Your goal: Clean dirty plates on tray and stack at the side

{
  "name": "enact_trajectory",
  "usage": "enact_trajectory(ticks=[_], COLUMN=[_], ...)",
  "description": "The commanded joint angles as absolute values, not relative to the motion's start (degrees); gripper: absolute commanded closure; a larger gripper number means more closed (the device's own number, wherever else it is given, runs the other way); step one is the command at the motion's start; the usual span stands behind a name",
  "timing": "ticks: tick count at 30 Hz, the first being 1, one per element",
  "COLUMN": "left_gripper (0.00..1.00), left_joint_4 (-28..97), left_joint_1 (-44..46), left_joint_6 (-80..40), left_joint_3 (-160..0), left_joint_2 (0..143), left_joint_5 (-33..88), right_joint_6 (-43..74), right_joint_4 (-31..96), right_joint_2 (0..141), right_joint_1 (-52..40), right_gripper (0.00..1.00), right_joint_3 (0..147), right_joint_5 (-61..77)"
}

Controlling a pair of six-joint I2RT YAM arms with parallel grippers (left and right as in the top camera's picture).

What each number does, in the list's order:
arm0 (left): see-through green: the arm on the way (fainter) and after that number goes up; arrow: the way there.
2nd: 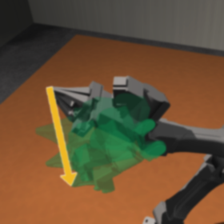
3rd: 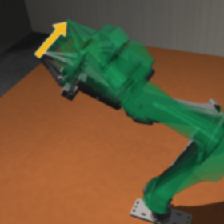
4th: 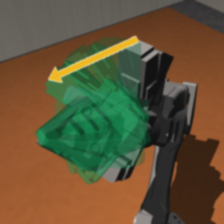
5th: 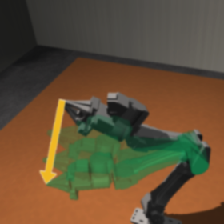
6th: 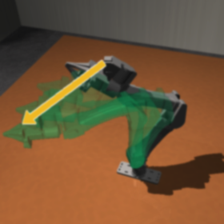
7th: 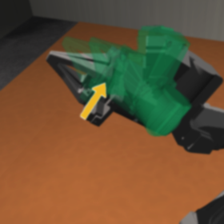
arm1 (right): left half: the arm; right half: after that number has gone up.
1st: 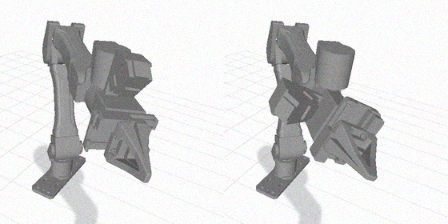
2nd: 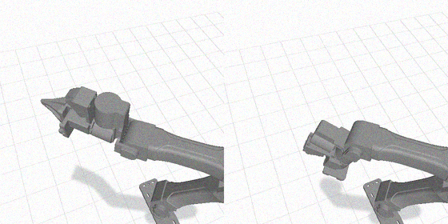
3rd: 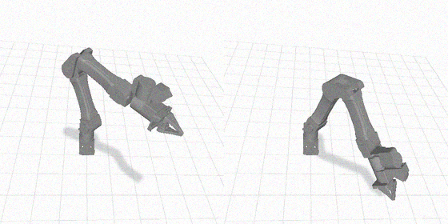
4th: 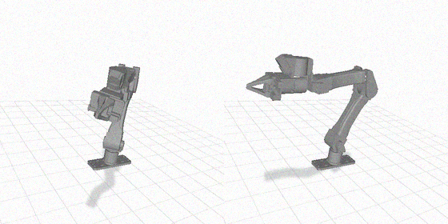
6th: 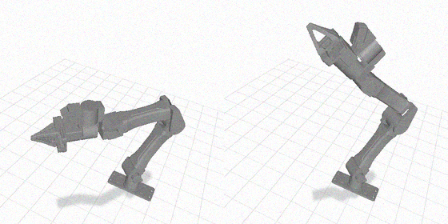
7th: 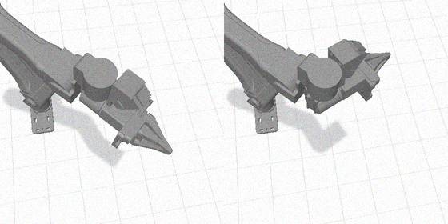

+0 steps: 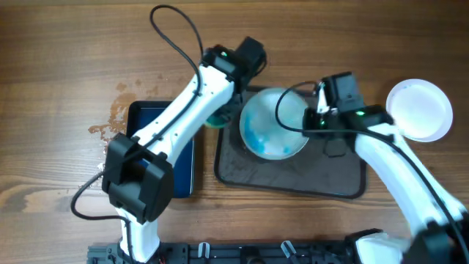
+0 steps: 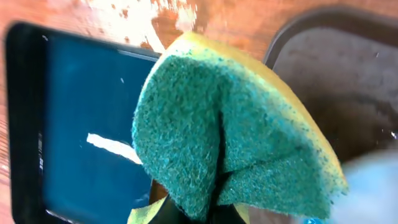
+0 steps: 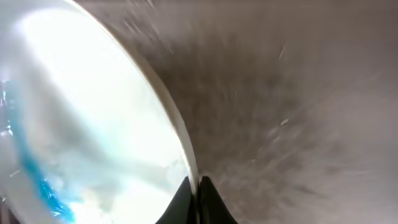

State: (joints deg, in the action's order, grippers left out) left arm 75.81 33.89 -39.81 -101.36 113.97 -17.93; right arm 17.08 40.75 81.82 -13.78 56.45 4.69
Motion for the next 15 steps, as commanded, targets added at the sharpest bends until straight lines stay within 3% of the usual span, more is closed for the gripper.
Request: enact_trajectory(ticks=[1,9,15], left_gripper=[0.96,0.96,0.96], left_joint_4=[76.1,76.1,75.5], left_joint_1=[31.5,27.2,22.0], left_joint_6=[-36.5,-31.3,-29.9], left_joint_3=[-102.7,-102.7,-102.7], left_joint_2=[112.6,112.6,112.6], left_joint_5=[-11.7,-9.3,-5.3], right_joint_6=[10.0,1.1,-15.1], right_joint_4=[45.7,55.0,53.3], right_joint_2=[75.7,68.1,68.1], right_joint_1=[-13.6,-15.6,-29.8], right_gripper=[0.96,0.96,0.96], right_joint_3=[61.7,68.6,68.6], right_joint_5=[-3.8,-26.8,-44.4])
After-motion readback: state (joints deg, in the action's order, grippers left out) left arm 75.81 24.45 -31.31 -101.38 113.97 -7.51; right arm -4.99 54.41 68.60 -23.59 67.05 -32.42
